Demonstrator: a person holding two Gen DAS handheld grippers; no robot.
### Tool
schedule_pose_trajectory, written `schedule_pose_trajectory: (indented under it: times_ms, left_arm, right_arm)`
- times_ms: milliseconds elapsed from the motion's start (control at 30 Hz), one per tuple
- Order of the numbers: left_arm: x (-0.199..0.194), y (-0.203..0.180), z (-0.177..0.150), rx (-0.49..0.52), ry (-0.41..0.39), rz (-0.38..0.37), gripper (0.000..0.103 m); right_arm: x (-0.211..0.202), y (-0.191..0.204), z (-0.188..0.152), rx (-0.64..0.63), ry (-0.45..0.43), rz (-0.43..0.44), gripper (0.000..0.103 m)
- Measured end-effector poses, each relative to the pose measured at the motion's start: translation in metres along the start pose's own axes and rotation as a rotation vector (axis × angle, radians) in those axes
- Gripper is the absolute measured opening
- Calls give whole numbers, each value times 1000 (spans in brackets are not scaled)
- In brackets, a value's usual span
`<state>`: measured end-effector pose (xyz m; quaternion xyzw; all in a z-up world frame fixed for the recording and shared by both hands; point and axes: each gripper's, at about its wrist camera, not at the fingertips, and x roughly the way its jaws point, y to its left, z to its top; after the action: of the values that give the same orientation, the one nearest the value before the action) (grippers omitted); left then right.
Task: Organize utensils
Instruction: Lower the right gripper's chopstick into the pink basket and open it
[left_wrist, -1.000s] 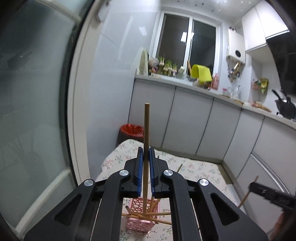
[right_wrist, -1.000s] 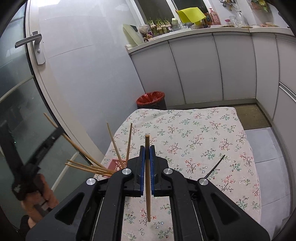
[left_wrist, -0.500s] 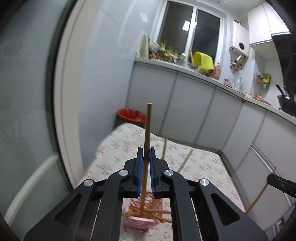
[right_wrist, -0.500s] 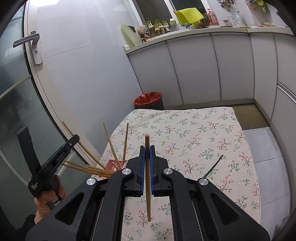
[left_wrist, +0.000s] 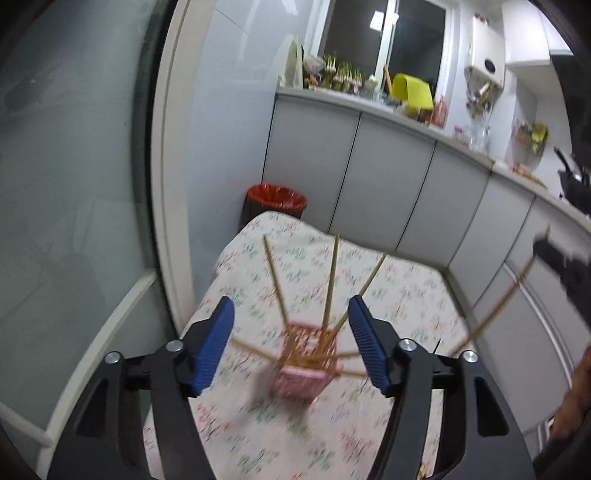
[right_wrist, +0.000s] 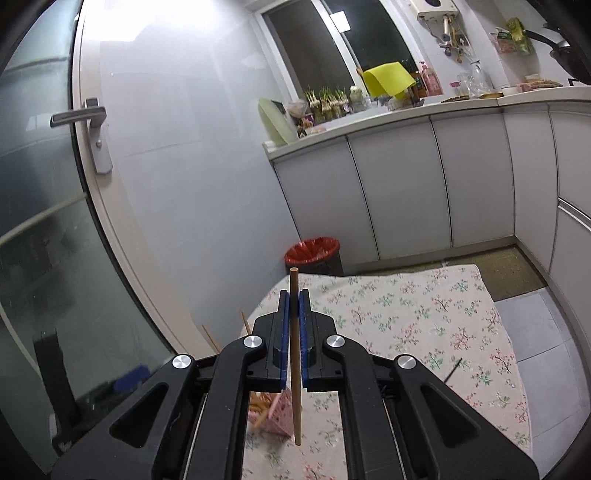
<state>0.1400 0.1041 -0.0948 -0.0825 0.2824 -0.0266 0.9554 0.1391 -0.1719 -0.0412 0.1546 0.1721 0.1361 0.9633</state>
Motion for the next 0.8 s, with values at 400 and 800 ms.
schedule_pose_trajectory:
  times_ms: [400, 800]
  left_arm:
    - [12, 35, -17, -28, 147, 54, 66]
    - [15, 40, -19, -24, 181, 46, 66]
  right_arm:
    - [48, 33, -6, -46, -30, 67, 4]
    - [94, 38, -45, -91, 138, 29, 4]
